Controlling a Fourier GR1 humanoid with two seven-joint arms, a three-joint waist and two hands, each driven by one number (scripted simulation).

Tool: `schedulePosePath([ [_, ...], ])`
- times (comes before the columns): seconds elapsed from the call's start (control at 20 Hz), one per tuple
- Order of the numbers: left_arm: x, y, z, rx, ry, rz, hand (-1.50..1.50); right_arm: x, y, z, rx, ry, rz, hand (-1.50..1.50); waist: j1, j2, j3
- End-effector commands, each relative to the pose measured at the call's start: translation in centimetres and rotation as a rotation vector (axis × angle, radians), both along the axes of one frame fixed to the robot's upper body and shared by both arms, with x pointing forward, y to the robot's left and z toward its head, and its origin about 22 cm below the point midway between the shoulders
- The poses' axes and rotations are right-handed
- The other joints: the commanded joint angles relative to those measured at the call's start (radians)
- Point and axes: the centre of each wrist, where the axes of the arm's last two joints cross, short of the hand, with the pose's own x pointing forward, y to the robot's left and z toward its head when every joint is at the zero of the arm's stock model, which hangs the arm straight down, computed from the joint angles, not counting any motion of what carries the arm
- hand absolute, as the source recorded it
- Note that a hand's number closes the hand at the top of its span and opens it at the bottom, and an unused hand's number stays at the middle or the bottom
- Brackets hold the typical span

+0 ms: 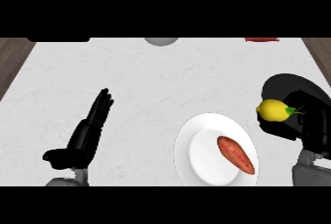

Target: Pick the lemon from the plate and place it in the pan

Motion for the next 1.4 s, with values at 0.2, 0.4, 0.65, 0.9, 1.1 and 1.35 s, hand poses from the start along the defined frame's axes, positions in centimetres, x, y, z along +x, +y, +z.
schedulePosePath([
  [0.2, 0.4, -0.5, 0.5, 0.009, -0.018, -0.002, 0.0, 3.4, -8.2, -1.6, -0.165, -0.106, -0.194, 1.5, 0.014, 0.005, 0.001],
  [0.4, 0.4, -2.2, 0.2, -0.009, -0.02, -0.008, 0.0, 5.2, -10.3, -3.4, -0.089, -0.229, -0.246, 1.5, 0.019, 0.009, 0.002],
  [0.65, 0.4, 0.7, 0.7, -0.004, -0.01, -0.016, 0.0, 7.8, -13.5, -3.3, -0.073, -0.216, -0.232, 1.5, 0.023, 0.006, 0.001],
  [0.9, 0.1, -0.7, 0.3, -0.015, -0.022, -0.028, 0.0, 7.7, -17.7, -2.5, -0.075, -0.227, -0.253, 1.5, 0.045, 0.017, 0.004],
  [1.1, 0.5, -2.5, 0.3, 0.006, -0.029, -0.066, 0.0, 6.7, -17.6, -5.1, -0.05, 0.269, -0.173, -1.5, 0.074, 0.029, 0.003],
  [1.35, 1.1, -1.5, -0.3, -0.006, -0.021, -0.041, 0.0, 8.5, -15.8, -5.3, 0.151, 0.288, -0.017, -1.5, 0.065, 0.028, 0.006],
])
